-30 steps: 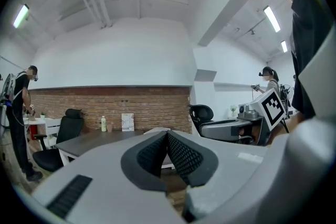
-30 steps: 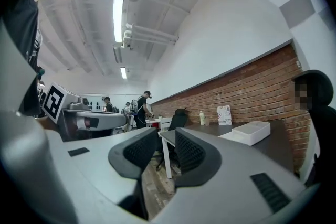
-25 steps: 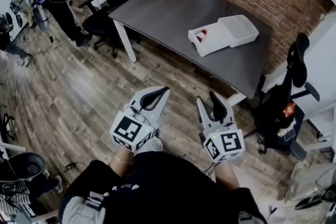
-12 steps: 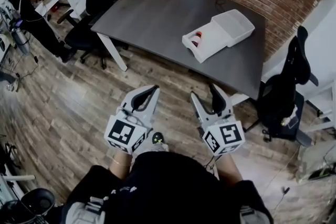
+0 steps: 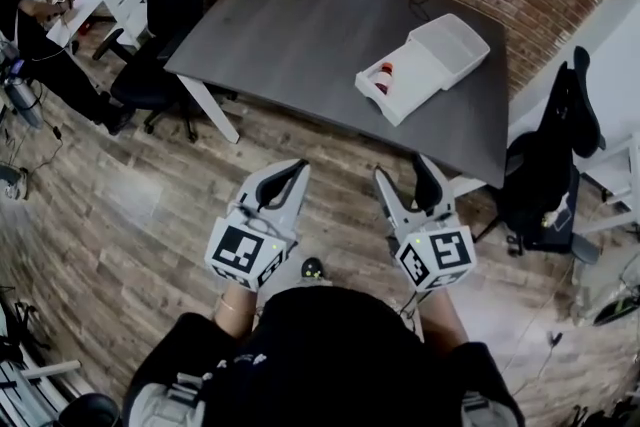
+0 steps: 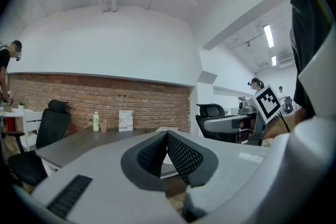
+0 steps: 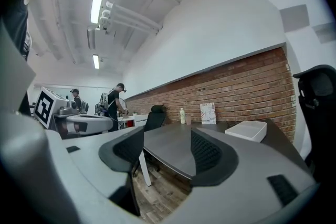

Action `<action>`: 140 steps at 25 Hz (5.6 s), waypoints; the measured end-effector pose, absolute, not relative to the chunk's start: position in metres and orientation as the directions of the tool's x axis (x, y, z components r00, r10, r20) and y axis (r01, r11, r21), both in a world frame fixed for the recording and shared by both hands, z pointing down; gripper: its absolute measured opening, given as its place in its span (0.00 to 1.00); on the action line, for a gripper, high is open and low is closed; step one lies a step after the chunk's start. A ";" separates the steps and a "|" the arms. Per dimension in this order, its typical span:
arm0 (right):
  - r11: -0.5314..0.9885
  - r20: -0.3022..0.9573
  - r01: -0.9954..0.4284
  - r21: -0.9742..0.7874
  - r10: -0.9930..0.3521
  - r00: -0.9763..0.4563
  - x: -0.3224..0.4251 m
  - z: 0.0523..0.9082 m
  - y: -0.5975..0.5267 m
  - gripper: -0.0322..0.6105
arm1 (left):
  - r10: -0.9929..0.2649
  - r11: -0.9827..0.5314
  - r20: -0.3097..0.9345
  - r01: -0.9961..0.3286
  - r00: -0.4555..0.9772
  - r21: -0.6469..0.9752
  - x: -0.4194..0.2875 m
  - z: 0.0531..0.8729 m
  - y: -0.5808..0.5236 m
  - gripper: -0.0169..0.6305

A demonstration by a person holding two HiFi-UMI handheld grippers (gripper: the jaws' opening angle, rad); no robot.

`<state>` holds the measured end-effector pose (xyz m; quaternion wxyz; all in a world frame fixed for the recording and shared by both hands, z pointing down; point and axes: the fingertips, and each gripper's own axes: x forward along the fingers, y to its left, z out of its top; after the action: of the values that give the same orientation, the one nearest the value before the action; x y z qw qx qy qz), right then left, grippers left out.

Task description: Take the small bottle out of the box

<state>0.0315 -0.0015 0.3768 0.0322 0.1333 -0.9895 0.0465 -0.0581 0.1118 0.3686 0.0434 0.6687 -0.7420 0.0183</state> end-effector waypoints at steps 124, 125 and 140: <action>0.529 0.777 -0.848 -0.038 -0.518 -0.359 -0.184 0.617 -0.319 0.41 | -0.804 -0.578 0.070 -0.803 0.591 0.147 -0.360 0.417 -0.291 0.02; 0.511 0.752 -0.858 -0.047 -0.548 -0.368 -0.182 0.611 -0.321 0.41 | -0.805 -0.574 0.073 -0.805 0.588 0.150 -0.360 0.417 -0.290 0.02; 0.477 0.358 -0.874 -0.098 -0.802 -0.478 -0.180 0.480 -0.327 0.41 | -0.812 -0.572 0.093 -0.818 0.576 0.068 -0.334 0.399 -0.280 0.02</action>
<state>-0.1801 -0.3269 0.4799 0.1326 0.4935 -0.8490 0.1347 -0.3343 -0.2800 0.3985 0.0519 0.8861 -0.4599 0.0258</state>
